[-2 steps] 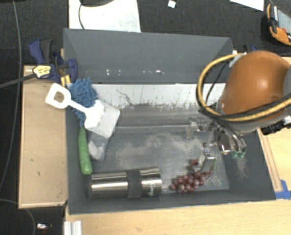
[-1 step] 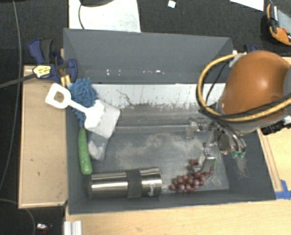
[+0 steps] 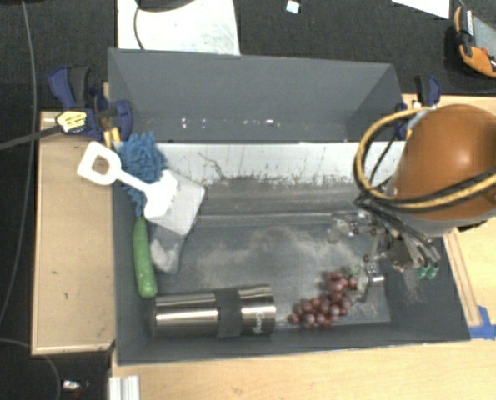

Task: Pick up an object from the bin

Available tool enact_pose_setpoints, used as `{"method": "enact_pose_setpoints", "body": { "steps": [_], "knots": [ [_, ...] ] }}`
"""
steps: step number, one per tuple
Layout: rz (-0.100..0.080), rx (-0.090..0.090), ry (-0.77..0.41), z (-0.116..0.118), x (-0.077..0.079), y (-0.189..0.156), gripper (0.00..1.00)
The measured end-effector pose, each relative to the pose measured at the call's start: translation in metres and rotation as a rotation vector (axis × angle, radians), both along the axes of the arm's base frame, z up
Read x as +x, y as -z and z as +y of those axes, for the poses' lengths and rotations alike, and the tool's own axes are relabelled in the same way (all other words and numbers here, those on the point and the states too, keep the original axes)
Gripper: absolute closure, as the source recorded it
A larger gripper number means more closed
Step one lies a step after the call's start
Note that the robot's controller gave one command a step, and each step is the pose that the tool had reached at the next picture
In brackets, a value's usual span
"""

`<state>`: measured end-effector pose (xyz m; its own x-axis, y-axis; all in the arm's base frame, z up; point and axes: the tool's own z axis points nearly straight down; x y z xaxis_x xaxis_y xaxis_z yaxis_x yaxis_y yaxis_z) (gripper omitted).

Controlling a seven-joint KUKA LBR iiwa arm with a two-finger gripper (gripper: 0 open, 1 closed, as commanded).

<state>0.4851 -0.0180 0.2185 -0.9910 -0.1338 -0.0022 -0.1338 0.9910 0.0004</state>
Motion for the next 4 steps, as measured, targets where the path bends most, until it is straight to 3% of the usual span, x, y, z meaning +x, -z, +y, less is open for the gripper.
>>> {"method": "enact_pose_setpoints", "body": {
  "steps": [1,2,3,4],
  "knots": [
    [0.0,0.0,-0.026,-0.011,-0.007,0.037,0.0],
    [-0.006,0.001,-0.133,0.011,-0.006,0.082,0.0],
    [-0.009,-0.001,-0.108,0.025,0.0,0.12,1.0],
    [-0.009,-0.001,-0.109,0.024,0.0,0.12,1.0]
  ]
}}
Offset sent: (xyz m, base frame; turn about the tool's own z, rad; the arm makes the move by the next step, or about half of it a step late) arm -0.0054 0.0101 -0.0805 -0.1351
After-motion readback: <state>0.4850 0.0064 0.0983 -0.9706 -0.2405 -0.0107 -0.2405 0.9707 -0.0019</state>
